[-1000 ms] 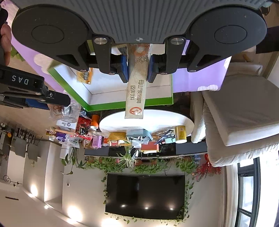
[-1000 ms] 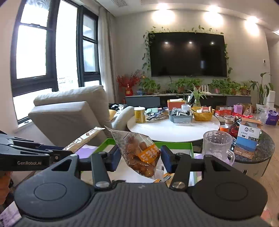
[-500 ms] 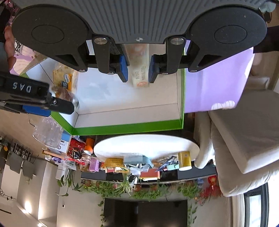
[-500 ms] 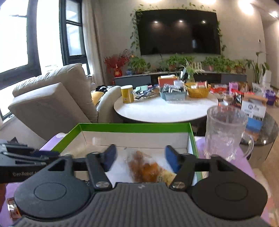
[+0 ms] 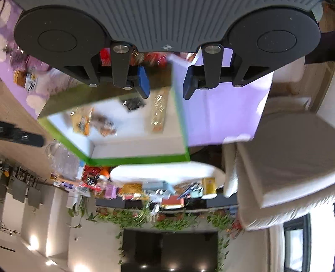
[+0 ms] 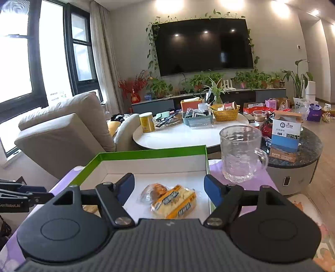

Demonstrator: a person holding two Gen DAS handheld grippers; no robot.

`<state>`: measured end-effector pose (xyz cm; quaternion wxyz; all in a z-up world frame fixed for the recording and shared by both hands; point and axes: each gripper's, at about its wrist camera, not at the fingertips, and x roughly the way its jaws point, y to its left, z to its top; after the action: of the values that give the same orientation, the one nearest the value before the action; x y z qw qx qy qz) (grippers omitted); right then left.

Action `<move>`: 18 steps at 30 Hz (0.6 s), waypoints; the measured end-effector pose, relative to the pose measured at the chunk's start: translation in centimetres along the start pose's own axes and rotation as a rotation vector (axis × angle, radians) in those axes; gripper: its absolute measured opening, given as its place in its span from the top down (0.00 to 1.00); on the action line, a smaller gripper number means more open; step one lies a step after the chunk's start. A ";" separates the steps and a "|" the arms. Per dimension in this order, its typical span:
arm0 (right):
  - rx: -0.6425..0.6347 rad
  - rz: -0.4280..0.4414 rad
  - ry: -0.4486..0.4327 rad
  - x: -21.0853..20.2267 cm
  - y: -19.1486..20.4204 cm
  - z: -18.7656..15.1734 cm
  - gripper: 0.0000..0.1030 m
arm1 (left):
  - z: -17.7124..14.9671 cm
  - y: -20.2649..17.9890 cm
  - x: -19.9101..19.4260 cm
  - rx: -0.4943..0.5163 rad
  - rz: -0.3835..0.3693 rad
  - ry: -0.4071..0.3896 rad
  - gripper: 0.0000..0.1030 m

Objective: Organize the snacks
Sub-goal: 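Carry both packets into the green box and open both grippers to release them, then grasp the red cake-picture packet with the left gripper while the right gripper reaches the beige pastry packet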

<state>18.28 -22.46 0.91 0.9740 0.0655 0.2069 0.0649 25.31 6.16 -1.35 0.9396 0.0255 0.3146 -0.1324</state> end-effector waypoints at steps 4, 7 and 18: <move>-0.010 -0.002 0.005 -2.3 0.4 -0.9 0.49 | -2.0 2.1 1.1 -0.059 0.049 0.068 0.68; -0.022 -0.004 0.010 -3.6 0.8 -1.5 0.49 | -3.4 3.3 2.7 -0.107 0.082 0.134 0.68; -0.046 0.015 0.061 -6.2 1.9 -4.3 0.49 | -8.3 1.9 -2.0 -0.135 -0.049 0.146 0.68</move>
<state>10.66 -21.10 -0.26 0.9680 0.0426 0.2343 0.0790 19.46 9.56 -6.87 0.9103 -0.0362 0.3908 -0.1314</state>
